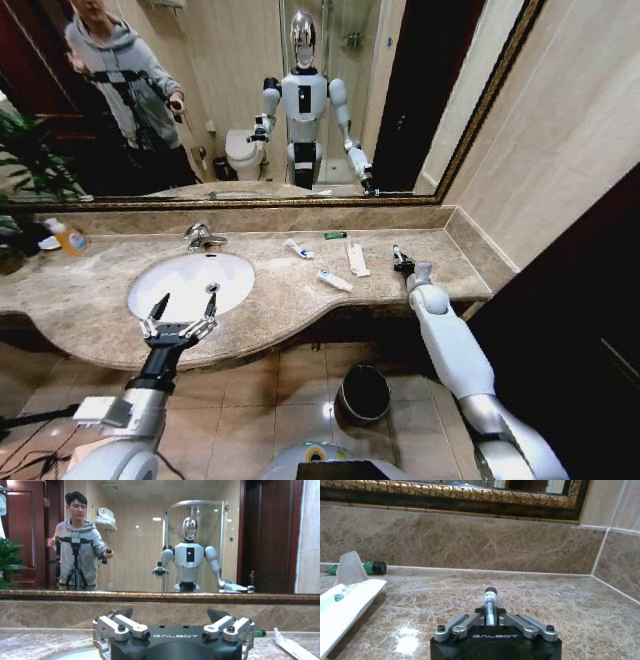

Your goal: Pick up the trash from the sink and place it in the trash bin.

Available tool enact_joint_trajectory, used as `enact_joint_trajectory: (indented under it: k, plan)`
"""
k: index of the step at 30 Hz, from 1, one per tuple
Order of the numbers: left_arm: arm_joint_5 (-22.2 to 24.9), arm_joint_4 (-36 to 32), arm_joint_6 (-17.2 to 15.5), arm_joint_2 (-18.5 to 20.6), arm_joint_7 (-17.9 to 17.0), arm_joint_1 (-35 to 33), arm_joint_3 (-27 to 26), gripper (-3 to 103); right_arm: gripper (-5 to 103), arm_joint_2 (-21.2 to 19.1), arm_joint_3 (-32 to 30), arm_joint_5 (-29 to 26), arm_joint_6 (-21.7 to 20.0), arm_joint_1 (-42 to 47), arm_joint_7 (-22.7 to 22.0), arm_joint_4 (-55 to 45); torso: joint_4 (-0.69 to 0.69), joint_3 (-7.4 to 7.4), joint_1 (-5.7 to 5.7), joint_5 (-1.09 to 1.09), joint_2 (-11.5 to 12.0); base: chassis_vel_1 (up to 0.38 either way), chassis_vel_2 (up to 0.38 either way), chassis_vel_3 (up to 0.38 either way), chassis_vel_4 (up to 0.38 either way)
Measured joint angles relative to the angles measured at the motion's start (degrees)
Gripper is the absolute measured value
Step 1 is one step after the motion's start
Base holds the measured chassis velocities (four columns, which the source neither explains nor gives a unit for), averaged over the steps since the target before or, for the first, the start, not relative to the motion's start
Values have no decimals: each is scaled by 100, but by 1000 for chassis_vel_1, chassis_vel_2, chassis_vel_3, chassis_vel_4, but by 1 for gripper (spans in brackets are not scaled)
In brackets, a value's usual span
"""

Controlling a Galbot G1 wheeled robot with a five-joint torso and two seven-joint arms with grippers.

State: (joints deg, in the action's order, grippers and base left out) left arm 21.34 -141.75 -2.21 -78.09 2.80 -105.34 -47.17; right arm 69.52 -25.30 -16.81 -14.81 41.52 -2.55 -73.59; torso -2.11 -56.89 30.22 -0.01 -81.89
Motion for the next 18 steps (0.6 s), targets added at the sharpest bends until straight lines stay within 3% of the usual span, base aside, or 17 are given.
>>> enact_joint_trajectory:
  k: [5, 13, 16, 18]
  plan:
    - [0, 0, 0, 0, 0, 0, 0, 100, 1, -14, -61, -39, -18, 133, 0, -156, 0, 0, 0, 1, 0, 0, 0, 0, 0]
    - [0, 0, 0, 0, 0, 0, 0, 100, 1, -129, -290, -172, -100, 525, -39, -775, 0, -1, 1, 0, 0, 0, 0, 0, 0]
    - [0, 0, 0, 0, 0, 0, 0, 100, 1, -237, -446, -421, 140, 934, 32, -1250, 0, -1, 0, 1, 0, 0, 0, 0, 0]
    - [0, 0, 0, 0, 0, 0, 0, 100, 1, -326, -630, -589, 842, 1554, 117, -1831, 0, 0, 0, 2, 0, 0, 0, 0, 0]
